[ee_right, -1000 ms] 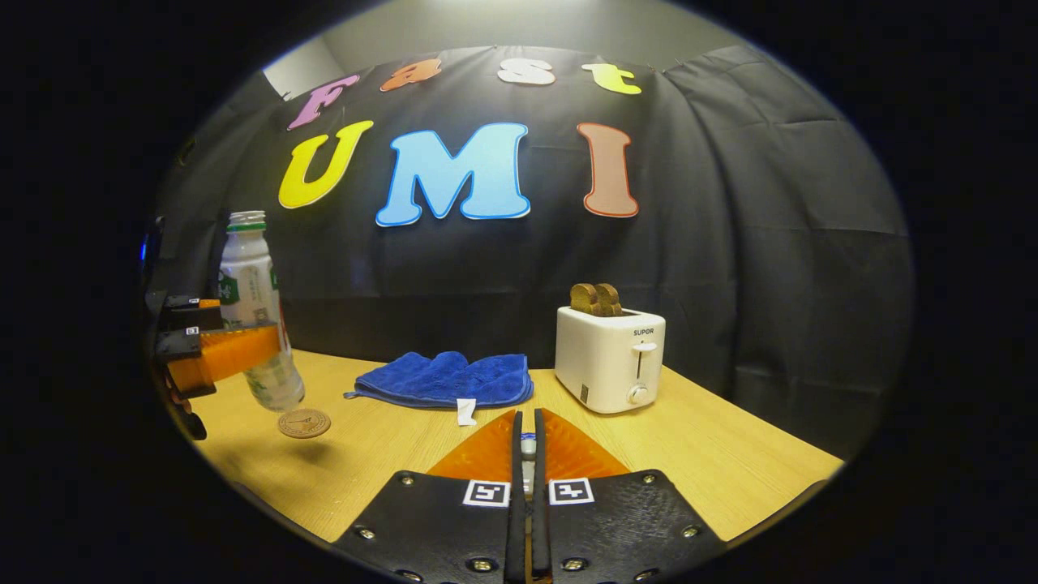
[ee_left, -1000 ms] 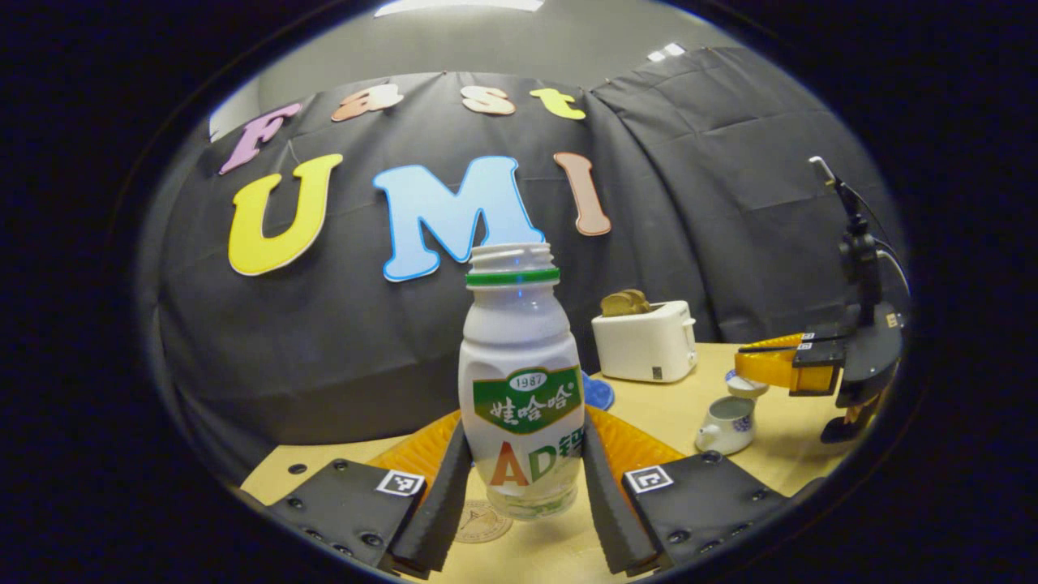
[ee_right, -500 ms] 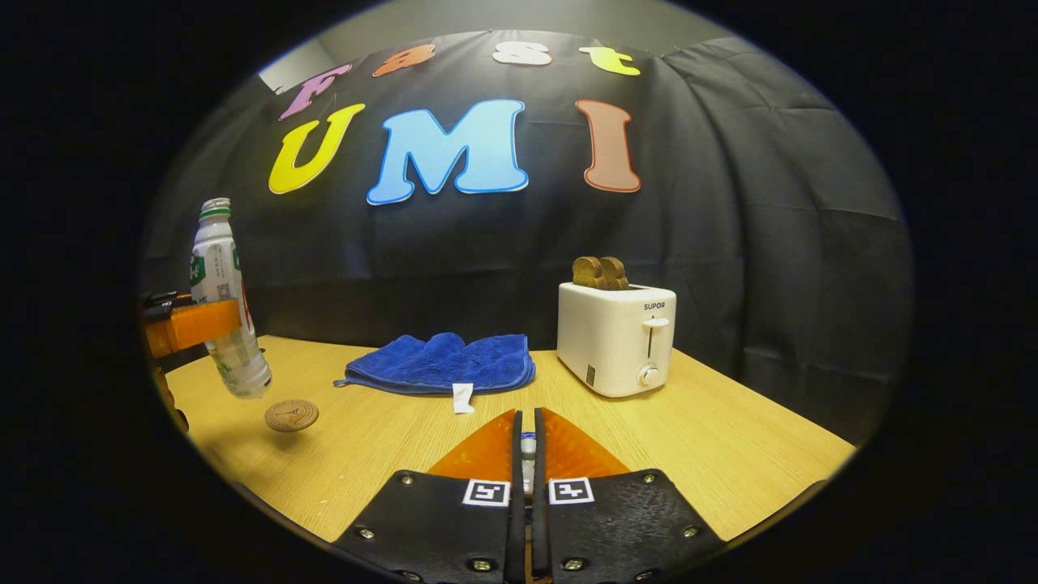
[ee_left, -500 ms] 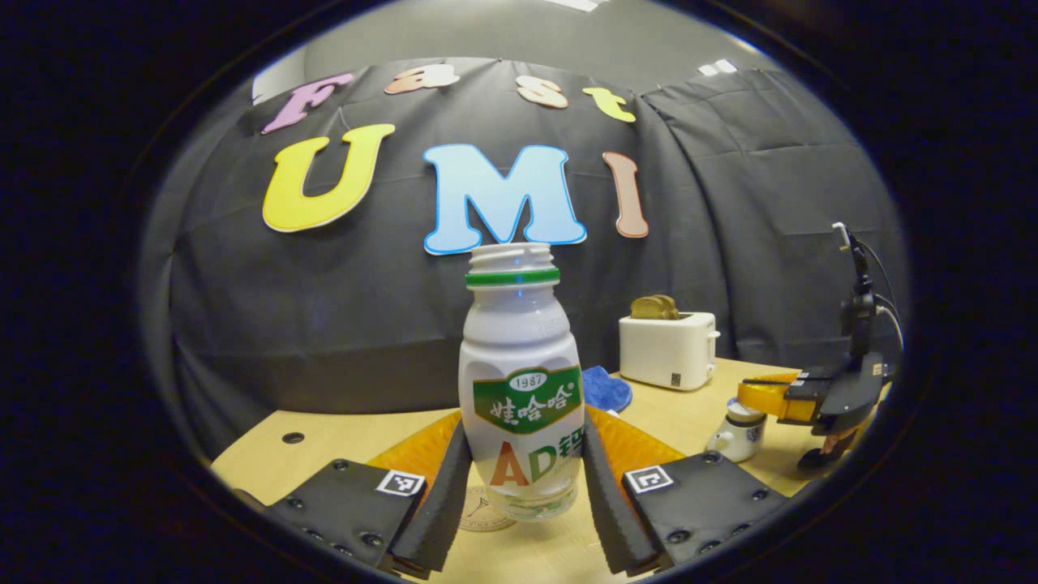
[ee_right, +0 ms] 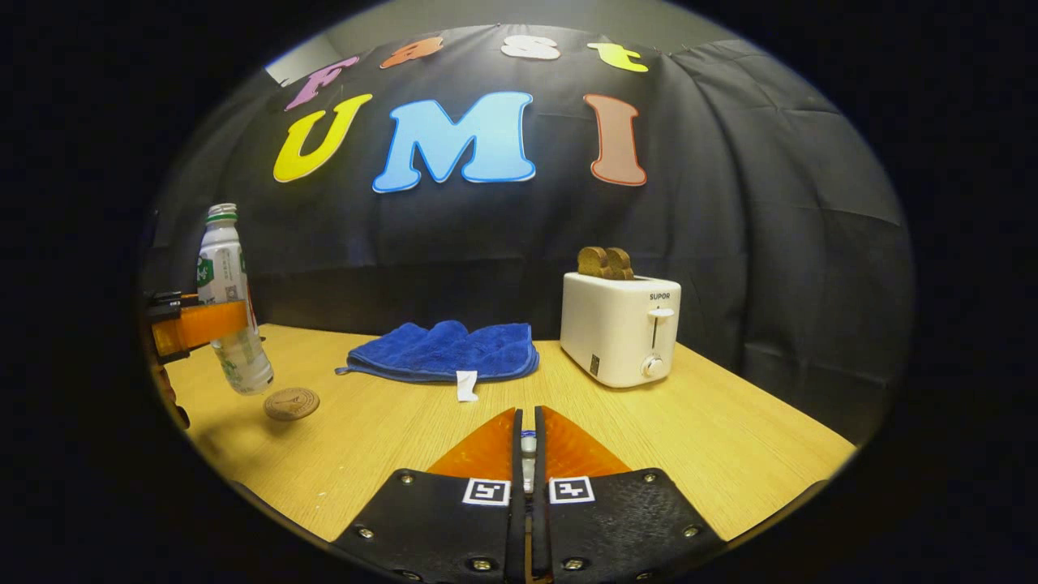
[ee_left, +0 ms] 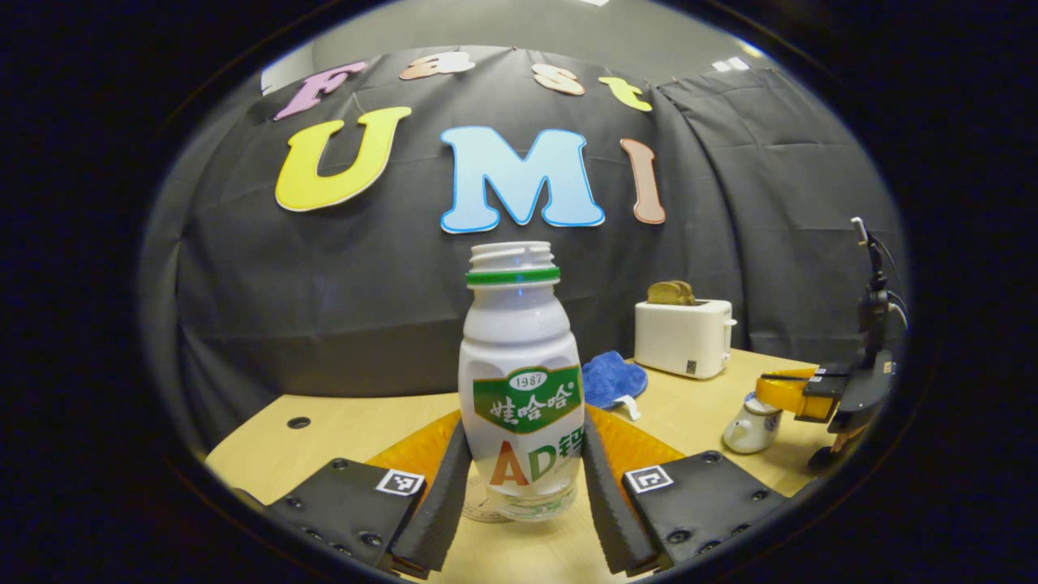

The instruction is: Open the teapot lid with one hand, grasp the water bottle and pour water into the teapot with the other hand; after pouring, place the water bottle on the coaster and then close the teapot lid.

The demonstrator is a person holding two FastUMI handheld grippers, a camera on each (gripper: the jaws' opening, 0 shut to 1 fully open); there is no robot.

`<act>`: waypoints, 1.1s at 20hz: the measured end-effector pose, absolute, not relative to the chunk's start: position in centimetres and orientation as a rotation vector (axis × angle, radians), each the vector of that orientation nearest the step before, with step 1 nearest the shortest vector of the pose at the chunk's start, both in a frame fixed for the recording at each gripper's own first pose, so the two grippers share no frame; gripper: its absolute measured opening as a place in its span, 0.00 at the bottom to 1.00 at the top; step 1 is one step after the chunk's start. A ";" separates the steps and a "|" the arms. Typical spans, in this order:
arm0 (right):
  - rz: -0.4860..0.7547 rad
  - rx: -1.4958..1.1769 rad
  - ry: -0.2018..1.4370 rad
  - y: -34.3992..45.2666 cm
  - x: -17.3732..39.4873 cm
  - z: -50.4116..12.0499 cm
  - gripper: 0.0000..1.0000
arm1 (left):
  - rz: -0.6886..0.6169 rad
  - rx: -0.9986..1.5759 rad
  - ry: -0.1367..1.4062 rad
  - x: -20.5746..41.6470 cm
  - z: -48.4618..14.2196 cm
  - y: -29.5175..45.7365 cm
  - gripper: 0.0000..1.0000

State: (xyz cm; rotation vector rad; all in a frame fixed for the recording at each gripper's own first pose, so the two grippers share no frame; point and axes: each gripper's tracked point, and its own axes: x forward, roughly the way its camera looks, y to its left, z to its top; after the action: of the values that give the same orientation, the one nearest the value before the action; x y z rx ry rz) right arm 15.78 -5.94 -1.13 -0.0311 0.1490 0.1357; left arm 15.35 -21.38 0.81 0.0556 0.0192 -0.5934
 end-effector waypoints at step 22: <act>0.200 0.013 -0.008 -2.3 6.9 2.7 0.64 | -0.491 0.045 0.148 21.8 -5.1 -20.6 0.80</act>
State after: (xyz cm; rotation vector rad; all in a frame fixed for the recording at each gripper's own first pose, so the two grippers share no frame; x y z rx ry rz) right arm 6.86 -2.31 2.69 0.0129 -0.0081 0.1998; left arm 21.75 -20.64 -5.12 0.0454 0.1479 -0.4906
